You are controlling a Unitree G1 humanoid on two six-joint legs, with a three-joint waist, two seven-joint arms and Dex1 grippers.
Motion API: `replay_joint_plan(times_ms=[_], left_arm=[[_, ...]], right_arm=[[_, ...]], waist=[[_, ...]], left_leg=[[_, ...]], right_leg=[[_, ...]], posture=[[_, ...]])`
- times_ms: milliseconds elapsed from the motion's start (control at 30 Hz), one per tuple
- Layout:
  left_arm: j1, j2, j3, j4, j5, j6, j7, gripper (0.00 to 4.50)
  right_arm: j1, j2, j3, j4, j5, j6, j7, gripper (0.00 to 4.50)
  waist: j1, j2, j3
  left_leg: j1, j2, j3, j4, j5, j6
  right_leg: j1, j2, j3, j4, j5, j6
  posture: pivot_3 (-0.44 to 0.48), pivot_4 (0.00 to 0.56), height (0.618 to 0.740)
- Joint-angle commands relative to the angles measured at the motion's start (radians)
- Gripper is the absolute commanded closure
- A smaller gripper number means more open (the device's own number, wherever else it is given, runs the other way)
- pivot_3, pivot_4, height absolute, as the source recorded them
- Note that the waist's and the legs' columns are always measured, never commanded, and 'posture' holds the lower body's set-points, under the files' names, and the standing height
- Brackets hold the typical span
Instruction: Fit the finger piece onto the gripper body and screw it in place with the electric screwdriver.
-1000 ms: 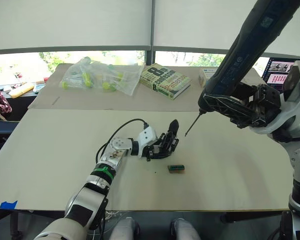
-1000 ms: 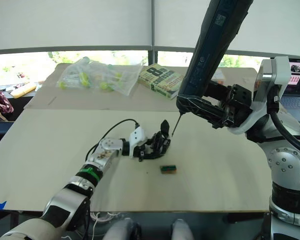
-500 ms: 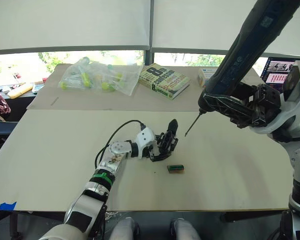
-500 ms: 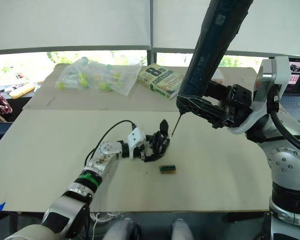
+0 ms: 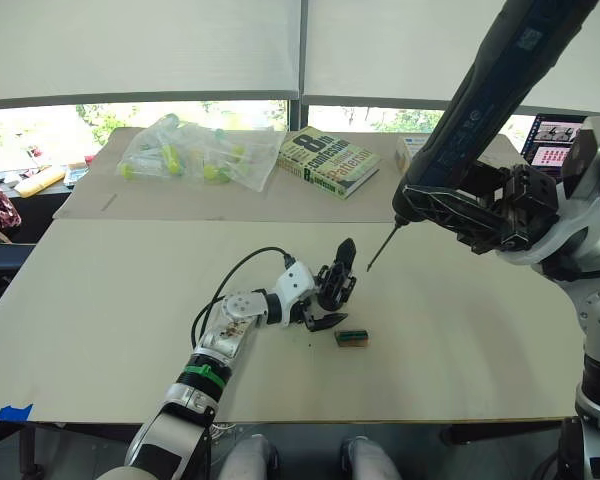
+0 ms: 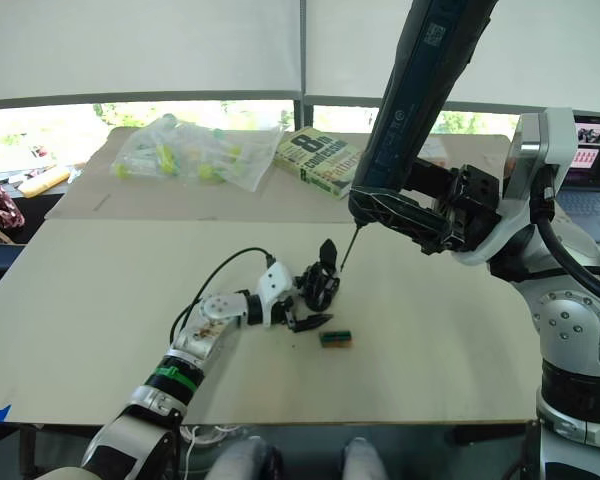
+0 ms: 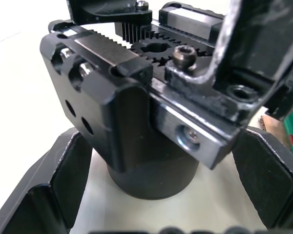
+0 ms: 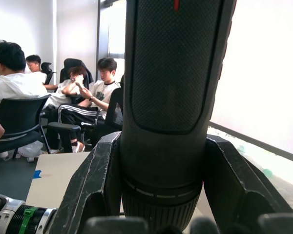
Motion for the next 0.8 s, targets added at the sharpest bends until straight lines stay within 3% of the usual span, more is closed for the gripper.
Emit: replay_joint_plan(times_ms=[33,133,233,533,800], left_arm=[[0.026,0.003,-0.006,-0.004,-0.005,0.023,0.0,0.04],[0.026,0.005,-0.007,-0.003,-0.006,0.026,-0.001,0.81],[0.025,0.006,-0.013,0.001,-0.007,0.028,-0.015,2.18],[0.018,0.004,-0.012,0.018,-0.008,0.021,-0.025,2.2],[0.017,0.005,-0.01,0.018,-0.008,0.022,-0.026,2.2]], right_arm=[[-0.031,0.0,-0.022,-0.017,0.022,-0.003,0.001,2.55],[-0.041,0.005,-0.015,-0.014,0.02,-0.004,0.0,2.55],[-0.075,0.012,0.005,-0.006,0.02,0.0,0.002,2.55],[-0.261,0.095,0.113,0.071,-0.013,0.022,0.001,2.55],[-0.282,0.173,0.187,0.107,-0.117,-0.011,0.035,2.55]], waist=[[0.0,0.0,0.0],[0.0,0.0,0.0],[-0.002,0.0,0.0],[-0.003,0.0,0.0],[-0.002,0.0,0.0]], left_leg=[[0.0,0.0,0.0,0.0,0.0,0.0],[0.0,0.0,0.0,0.0,0.0,0.0],[0.0,0.0,0.0,0.0,0.0,0.0],[0.0,0.0,0.0,-0.001,0.0,0.0],[0.0,0.0,0.0,0.0,0.0,0.0]], right_leg=[[0.0,0.0,0.0,0.0,0.0,0.0],[0.0,0.0,0.0,0.0,0.0,0.0],[0.0,0.0,0.0,0.0,0.0,0.0],[-0.001,0.0,0.0,0.0,0.0,0.0],[-0.001,0.0,-0.001,0.001,0.0,0.0]], posture=[[0.0,0.15,0.74],[0.0,0.15,0.74],[0.0,0.15,0.74],[0.0,0.15,0.74],[0.0,0.15,0.74]])
